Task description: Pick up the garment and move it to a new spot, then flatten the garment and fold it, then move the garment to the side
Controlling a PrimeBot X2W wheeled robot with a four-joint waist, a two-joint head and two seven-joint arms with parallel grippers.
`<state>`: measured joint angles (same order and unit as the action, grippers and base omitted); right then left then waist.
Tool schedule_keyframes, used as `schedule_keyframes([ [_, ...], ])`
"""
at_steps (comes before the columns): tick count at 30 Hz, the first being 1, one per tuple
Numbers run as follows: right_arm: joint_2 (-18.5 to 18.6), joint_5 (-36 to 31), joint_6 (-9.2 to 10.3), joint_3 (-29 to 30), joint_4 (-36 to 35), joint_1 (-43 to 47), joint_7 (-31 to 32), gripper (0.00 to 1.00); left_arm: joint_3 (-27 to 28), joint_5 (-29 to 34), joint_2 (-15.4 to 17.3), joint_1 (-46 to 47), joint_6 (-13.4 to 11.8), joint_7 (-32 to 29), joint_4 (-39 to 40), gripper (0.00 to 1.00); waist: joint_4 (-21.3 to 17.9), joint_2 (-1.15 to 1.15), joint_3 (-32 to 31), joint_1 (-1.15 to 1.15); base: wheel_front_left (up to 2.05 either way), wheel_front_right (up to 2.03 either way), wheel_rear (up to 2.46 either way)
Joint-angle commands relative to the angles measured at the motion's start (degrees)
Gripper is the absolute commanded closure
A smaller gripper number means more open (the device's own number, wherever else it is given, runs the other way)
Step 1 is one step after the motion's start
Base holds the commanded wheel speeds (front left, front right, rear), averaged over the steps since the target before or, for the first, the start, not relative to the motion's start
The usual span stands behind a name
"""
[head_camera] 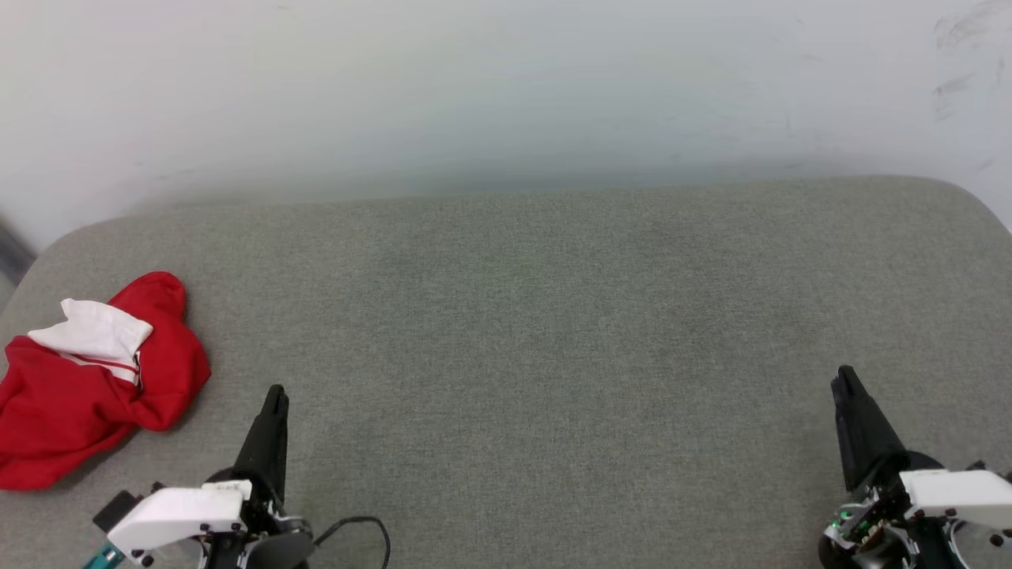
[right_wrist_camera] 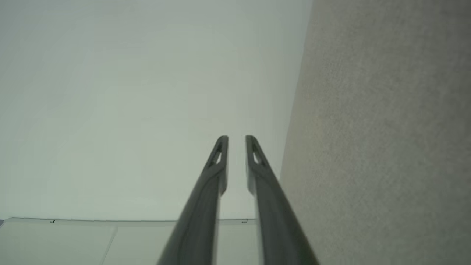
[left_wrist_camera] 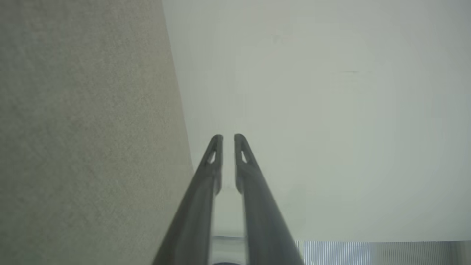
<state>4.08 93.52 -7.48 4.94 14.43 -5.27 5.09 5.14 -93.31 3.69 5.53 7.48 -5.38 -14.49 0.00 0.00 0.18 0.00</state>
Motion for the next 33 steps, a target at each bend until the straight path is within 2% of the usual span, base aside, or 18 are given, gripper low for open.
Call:
schedule_keyframes([
  [1, 0.0, 0.0, 0.0, 0.0, 0.2, 0.2, 0.0, 0.0, 0.0, 0.0, -0.1, -0.2, 0.0, 0.0, -0.2, 0.0, 0.0, 0.0, 0.0, 0.0, 0.0, 0.0, 0.0],
  [21, 0.8, -2.5, 0.0, -1.5, -5.1, 0.2, -4.5, 0.0, -5.1, 2.8, -0.3, 0.9, 0.0, 5.2, 4.0, 0.0, 0.0, 0.0, 0.2, 0.0, 0.0, 0.0, 0.0],
  [28, 2.6, -8.3, -0.01, -3.5, -6.4, -0.1, -6.6, 0.0, -6.5, 9.9, -0.3, 0.8, 0.0, 6.8, 7.3, 0.0, 0.1, 0.0, 0.3, 0.0, 0.0, 0.0, 0.0],
  [33, 3.1, -16.2, -0.01, -3.7, -7.3, -0.6, -7.8, 0.0, -6.9, 17.1, -0.3, 0.6, 0.0, 7.9, 9.5, 0.0, 0.1, 0.0, 0.4, 0.0, 0.0, 0.0, 0.0],
])
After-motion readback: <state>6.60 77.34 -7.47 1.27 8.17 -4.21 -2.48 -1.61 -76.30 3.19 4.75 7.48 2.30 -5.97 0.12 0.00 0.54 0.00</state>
